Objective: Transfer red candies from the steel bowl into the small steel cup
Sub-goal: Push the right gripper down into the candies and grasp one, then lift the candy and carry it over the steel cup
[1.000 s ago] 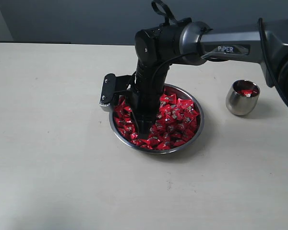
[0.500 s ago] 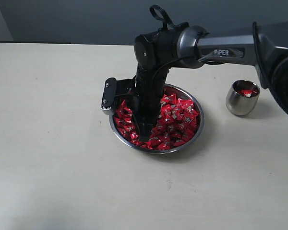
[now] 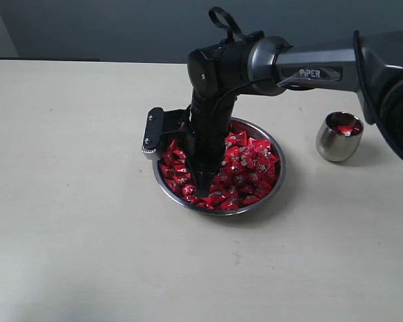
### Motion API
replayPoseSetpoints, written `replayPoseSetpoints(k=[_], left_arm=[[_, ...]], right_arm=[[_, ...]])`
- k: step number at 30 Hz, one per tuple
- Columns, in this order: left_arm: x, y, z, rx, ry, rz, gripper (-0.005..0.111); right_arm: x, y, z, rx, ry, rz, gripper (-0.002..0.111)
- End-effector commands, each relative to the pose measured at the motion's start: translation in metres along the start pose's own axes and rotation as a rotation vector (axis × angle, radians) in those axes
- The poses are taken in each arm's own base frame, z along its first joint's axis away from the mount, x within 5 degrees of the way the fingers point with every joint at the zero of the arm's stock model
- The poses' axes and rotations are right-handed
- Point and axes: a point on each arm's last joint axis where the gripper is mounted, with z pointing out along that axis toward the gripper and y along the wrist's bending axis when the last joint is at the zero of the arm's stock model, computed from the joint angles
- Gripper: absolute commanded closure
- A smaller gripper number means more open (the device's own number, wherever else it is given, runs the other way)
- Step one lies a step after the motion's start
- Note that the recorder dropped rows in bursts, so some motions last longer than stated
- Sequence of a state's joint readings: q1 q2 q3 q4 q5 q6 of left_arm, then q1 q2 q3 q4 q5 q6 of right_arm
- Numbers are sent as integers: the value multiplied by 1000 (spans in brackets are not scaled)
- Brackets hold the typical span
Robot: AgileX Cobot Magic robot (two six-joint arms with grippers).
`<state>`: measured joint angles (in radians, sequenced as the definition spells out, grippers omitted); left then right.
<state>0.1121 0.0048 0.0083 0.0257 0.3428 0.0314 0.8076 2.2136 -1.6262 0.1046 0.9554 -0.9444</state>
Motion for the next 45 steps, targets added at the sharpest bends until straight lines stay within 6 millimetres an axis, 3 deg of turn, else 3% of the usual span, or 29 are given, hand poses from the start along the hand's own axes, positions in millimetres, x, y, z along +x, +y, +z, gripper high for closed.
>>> replayPoseSetpoints(k=[1,9,17,25,30,37,45], left_arm=[[-4,0,-1,3,-22,0,106],[-4,0,-1,3,-22,0,106],[-4,0,-1,3,-22,0,106],[-4,0,-1,3,-22,0,106],[-4,0,-1,3,-22,0,106],[-4,0,-1,3,-22,0,106],[-4,0,-1,3,-22,0,106]], right_arm=[[-1,-1,-3,11,9,-12,109],[-4,-2,-37,79,-33,-3,109],[-3,0,-41,68,-28,47,109],[20,-19,-60,102,-71,466,109],[64,-43,-96,263,-64,854,109],[143,-59,-142,442,81,1154,109],[218,-70,-154,332,19,1452,109]])
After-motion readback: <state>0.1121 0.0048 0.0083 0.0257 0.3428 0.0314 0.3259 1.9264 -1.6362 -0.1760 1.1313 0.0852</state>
